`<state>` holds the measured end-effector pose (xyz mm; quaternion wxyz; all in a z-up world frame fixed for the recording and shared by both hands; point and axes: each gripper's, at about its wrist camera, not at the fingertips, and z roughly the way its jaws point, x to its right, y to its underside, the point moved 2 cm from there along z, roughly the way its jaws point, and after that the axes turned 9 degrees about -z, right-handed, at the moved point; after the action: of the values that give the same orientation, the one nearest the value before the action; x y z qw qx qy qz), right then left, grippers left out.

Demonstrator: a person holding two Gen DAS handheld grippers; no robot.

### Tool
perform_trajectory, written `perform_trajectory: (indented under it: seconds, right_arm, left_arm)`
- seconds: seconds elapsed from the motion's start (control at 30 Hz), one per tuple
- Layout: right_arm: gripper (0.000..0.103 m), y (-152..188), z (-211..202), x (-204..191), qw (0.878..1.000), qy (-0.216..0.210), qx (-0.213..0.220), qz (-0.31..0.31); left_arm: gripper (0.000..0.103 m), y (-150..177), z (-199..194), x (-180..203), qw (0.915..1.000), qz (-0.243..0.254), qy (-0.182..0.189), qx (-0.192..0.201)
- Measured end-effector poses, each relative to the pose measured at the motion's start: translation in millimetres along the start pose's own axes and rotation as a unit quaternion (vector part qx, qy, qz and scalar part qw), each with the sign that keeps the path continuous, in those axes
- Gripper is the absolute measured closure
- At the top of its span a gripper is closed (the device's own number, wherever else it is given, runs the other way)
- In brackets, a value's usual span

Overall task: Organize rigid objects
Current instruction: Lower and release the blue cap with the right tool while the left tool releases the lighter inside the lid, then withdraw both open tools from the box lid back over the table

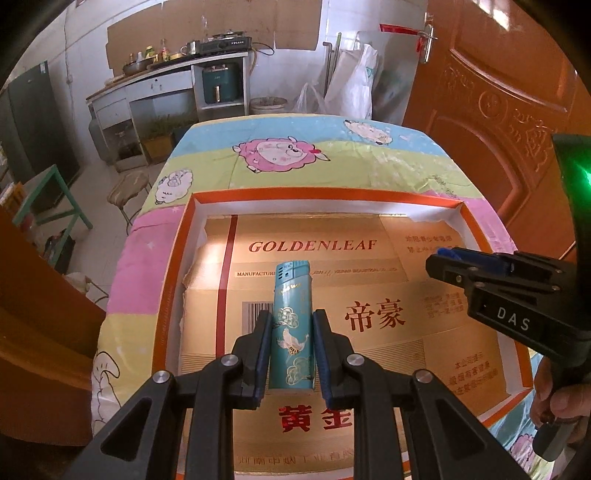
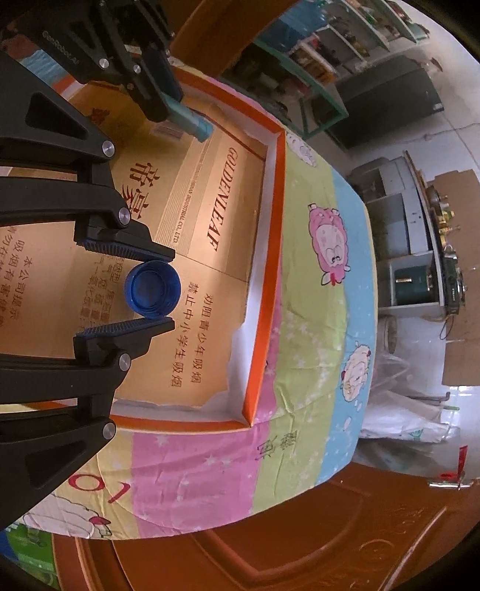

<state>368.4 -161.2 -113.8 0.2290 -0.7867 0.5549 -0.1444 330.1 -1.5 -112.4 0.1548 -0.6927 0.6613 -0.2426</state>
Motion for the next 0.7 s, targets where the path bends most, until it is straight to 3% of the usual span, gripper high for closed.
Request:
perform_trajectory:
  seconds: [0.47,0.6,0.63,0.7]
  right_arm:
    - [0.071,7,15,2,1.0,0.004,-0.009,0.008]
    - [0.055,8,13,2,1.0,0.005,-0.004,0.012]
    - [0.054,8,12,1,1.0,0.006,-0.003,0.011]
    - [0.054,11,9,-1,1.0,0.01,0.001,0.008]
  left_arm:
    - [0.08,11,24,-8,0.9998,-0.003,0.015,-0.013]
    - [0.08,12,24,-9,0.9998,-0.004,0.015,-0.013]
    - [0.079,13,24,-9,0.9998,-0.004,0.014,-0.013]
    - [0.066,14,23,-8,0.9993,-0.004,0.033,-0.014]
